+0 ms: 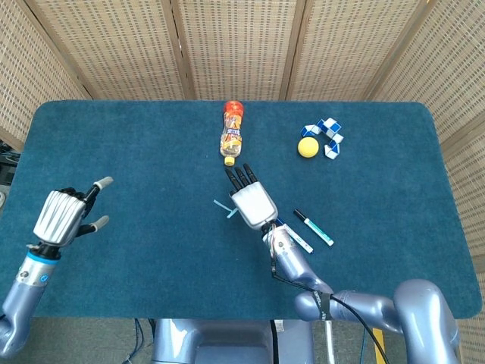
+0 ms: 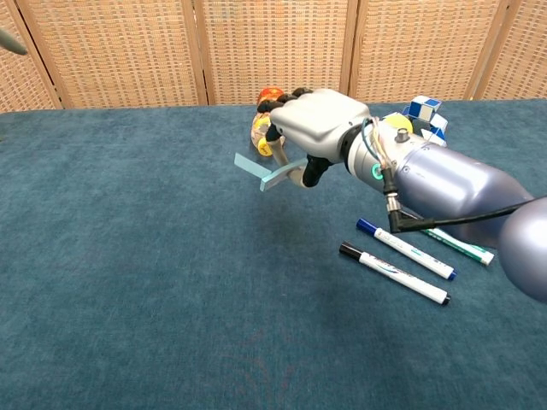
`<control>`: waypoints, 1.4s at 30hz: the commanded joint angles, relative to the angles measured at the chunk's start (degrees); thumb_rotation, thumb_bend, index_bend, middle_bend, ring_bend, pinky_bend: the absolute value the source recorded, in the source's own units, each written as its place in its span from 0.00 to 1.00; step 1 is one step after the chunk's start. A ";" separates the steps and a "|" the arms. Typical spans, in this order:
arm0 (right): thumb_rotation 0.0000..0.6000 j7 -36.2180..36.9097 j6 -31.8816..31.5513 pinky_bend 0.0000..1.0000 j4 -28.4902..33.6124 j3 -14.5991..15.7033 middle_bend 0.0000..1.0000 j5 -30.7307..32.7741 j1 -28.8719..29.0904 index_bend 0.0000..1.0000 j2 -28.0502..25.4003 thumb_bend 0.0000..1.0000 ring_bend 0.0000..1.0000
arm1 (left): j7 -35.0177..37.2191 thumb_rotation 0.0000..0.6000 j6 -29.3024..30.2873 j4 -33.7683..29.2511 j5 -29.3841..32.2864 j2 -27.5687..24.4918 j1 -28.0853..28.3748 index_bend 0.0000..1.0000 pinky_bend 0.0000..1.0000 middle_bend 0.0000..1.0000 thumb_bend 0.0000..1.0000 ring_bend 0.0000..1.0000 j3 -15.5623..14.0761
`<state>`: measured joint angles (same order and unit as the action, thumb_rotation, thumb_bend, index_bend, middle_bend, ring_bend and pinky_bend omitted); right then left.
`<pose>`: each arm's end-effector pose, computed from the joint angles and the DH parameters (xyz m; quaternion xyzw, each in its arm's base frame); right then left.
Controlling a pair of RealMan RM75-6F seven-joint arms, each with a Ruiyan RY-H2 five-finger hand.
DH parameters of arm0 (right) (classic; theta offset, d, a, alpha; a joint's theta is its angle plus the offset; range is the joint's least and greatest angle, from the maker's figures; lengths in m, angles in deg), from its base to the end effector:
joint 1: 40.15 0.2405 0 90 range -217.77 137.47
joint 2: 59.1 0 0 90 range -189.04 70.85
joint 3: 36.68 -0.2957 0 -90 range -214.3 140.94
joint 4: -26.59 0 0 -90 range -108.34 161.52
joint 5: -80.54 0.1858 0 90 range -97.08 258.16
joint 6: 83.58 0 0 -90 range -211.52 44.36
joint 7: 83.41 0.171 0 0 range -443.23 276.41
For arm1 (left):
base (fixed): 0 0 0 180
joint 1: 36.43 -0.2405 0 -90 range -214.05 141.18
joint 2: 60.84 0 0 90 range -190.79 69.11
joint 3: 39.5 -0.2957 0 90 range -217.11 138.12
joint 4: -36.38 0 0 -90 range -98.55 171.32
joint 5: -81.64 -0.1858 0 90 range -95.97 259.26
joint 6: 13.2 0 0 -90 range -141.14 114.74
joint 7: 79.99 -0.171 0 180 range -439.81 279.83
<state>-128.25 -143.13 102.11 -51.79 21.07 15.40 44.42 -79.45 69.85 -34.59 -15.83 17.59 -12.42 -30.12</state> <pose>-0.0593 -0.4161 -0.0594 0.7815 -0.1959 0.3679 0.4642 -0.2568 0.3323 0.1404 -0.6860 -0.1864 -0.4879 0.5066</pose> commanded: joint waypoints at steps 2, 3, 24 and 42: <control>1.00 -3.13 -1.66 0.00 3.14 -0.79 0.05 1.76 -0.09 0.59 -1.10 0.51 0.00 | 0.82 1.00 -6.54 3.14 -0.34 4.40 6.65 0.33 0.98 1.00 0.00 1.00 1.85; 1.00 -3.85 -1.86 0.00 3.73 -0.89 0.05 2.30 -0.06 0.59 -1.23 0.51 0.00 | -0.16 1.00 -7.72 2.65 0.28 4.74 7.32 0.33 0.98 1.00 0.00 1.00 1.99; 1.00 -7.65 -3.50 0.00 6.07 -0.35 0.05 5.91 0.53 0.59 -1.85 0.54 0.00 | -9.87 1.00 -21.30 -3.77 14.09 11.48 14.22 0.12 0.99 1.00 0.00 1.00 3.63; 1.00 -9.76 -4.83 0.00 7.41 0.53 0.06 6.57 1.17 0.59 -0.96 0.57 0.00 | -3.71 1.00 -22.72 1.91 14.23 20.05 19.79 0.41 0.99 1.00 0.23 1.00 3.62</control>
<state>-137.98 -147.92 109.48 -51.29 27.63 16.57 43.47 -83.50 47.12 -33.00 -1.47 37.26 7.03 -26.50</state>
